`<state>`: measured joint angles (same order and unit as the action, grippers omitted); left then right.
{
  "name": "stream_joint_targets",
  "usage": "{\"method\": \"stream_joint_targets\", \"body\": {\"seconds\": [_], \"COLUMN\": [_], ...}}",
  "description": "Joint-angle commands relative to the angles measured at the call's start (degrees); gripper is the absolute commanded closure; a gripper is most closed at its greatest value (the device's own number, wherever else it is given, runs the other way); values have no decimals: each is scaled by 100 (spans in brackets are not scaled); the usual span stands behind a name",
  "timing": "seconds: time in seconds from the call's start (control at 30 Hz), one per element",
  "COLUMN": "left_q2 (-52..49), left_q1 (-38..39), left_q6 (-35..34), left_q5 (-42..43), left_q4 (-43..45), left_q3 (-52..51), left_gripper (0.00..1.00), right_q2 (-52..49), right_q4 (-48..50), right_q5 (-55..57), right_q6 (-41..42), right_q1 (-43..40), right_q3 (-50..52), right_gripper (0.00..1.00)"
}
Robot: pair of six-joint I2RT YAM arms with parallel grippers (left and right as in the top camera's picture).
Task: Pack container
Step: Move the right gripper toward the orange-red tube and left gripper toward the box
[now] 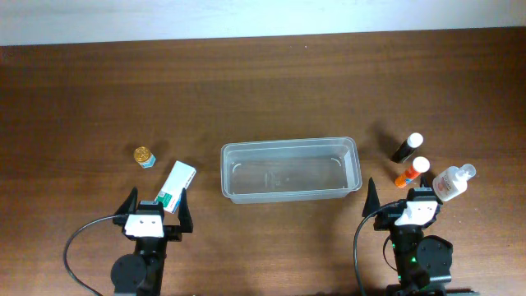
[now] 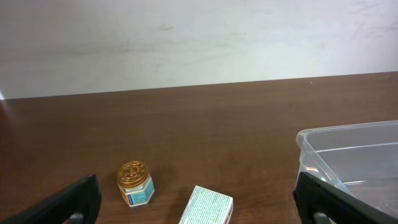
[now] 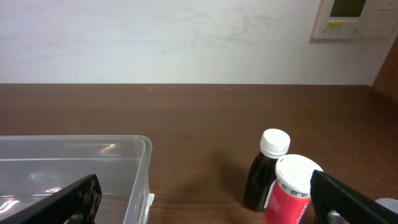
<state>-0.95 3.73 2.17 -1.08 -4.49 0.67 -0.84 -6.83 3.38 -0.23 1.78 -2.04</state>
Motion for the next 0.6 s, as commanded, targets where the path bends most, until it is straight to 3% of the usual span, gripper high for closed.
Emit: {"method": "stream_joint_targets", "body": {"seconds": [0.0,0.47,0.57], "left_q2": [28,28,28], "left_q1": [-4,-4,-4], "left_q6": [90,87,85], "left_q5": [-17,-15,11], "left_q4": [-28,-31,-31], "left_q3": [-9,-9,-9], "left_gripper": [1,1,1], "right_q2": [42,42,42], "right_q4": [26,-17,-17], "right_q5": [-13,-111,-157], "right_q6": [-20,-17,345], "right_q1": [-31,-31,-31], "right_q3": [50,50,50], "right_gripper": [1,2,2]}}
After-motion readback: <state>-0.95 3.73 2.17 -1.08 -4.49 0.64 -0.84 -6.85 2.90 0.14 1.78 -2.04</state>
